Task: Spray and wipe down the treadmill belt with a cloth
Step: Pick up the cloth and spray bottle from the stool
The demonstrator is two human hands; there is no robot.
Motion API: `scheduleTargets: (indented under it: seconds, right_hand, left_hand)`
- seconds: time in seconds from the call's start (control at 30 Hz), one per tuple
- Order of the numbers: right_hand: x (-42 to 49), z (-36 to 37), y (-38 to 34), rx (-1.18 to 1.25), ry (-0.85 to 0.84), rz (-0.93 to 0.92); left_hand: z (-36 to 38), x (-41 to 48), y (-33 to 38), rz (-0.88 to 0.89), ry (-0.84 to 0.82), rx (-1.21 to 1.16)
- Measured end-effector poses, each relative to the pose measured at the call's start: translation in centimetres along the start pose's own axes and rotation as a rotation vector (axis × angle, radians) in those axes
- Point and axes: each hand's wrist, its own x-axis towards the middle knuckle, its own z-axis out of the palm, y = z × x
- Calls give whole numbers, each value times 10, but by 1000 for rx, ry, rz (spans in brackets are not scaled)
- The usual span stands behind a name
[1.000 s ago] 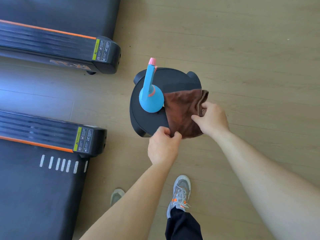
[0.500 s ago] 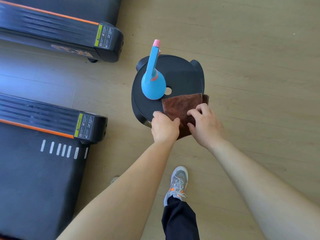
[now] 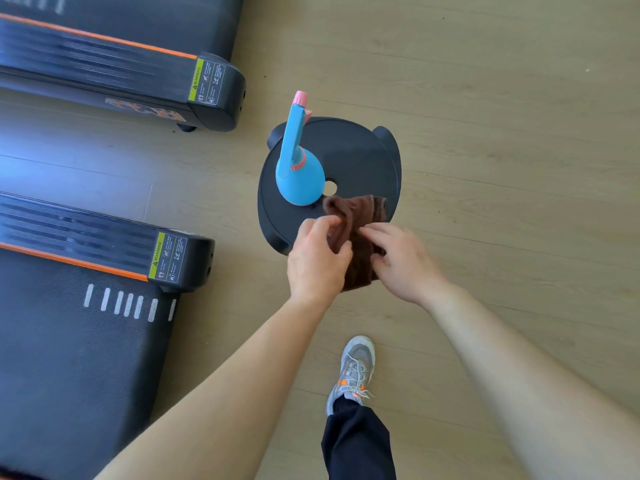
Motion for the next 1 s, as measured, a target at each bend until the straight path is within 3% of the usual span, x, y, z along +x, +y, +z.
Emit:
scheduleTargets:
  seconds: [0.1,0.17,0.3,0.37,0.47,0.53,0.7,0.87,1.0]
  right_hand:
    - [-13,-12,16,84,225,154]
    - [-15,-17,19,116,272,169]
    - [9,-19,6,187,149,164]
    - [22,-17,-2,70,58,200]
    - [30,-13,-9,-119,72,244]
    - [31,-9,-13,-93,140,288]
    - [32,3,-28,239,261,465]
    - [16,-3,-40,810,167,416]
    - [9,-11,-44,963,131,371]
  left_hand:
    - [20,-4,16,90,-76,58]
    - [30,-5,22,104,-125,40]
    - [18,1,12,-44,-244,-228]
    - [2,3,3,-161,-324,-344]
    - [-11,11,-6,-177,-143,-274]
    - [-9,19,-3,-194,-128,-231]
    - [5,38,18,-239,-308,-126]
    - [-12,23,17,-243,-375,-478]
    - [-45,0,15,-196,-535,-724]
